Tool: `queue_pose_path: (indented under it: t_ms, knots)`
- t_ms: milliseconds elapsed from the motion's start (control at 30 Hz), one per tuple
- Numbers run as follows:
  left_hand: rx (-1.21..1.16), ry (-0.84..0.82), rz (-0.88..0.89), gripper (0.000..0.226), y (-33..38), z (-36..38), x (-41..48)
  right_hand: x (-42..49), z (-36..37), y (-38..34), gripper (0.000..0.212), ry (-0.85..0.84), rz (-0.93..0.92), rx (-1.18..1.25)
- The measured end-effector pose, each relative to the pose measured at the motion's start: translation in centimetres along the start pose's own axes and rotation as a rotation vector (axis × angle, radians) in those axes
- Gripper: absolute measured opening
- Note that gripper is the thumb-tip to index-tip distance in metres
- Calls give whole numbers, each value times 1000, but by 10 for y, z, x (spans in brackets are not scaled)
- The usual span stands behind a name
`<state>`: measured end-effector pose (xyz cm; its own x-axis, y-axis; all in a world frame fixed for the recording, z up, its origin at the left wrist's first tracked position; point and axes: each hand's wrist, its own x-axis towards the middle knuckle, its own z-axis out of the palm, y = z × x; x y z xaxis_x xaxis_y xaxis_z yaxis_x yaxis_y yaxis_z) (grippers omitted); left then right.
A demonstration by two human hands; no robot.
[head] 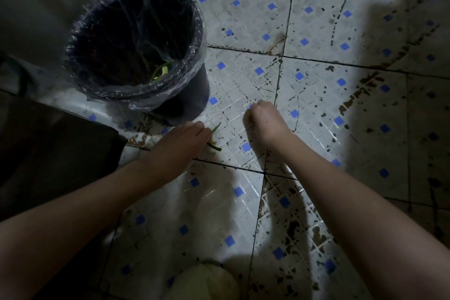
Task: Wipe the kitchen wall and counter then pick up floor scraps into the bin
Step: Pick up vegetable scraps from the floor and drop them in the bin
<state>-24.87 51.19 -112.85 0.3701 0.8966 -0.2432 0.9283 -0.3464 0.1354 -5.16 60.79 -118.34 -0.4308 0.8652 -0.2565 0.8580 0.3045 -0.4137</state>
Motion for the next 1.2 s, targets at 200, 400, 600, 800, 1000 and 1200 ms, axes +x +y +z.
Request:
queue_pose_path:
  t_ms: [200,400,600,800,1000,1200]
  knots:
    - [-16,45,-13,38,8,-8,-1,-13,-11,9,13,70,82,70]
    - [-2,147,121,28,22,-24,-3,-25,-36,11,19,97,70,24]
    - [-149,113,3,37,29,-44,3,-35,-64,2,17,216,81,82]
    - [-83,264,19,48,32,-75,0,-42,-93,-16,19,303,65,67]
    - [24,339,23,33,29,-106,-2,-43,-114,-35,17,342,38,47]
    - [42,399,-31,28,19,-135,-15,-33,-133,-62,18,374,-13,89]
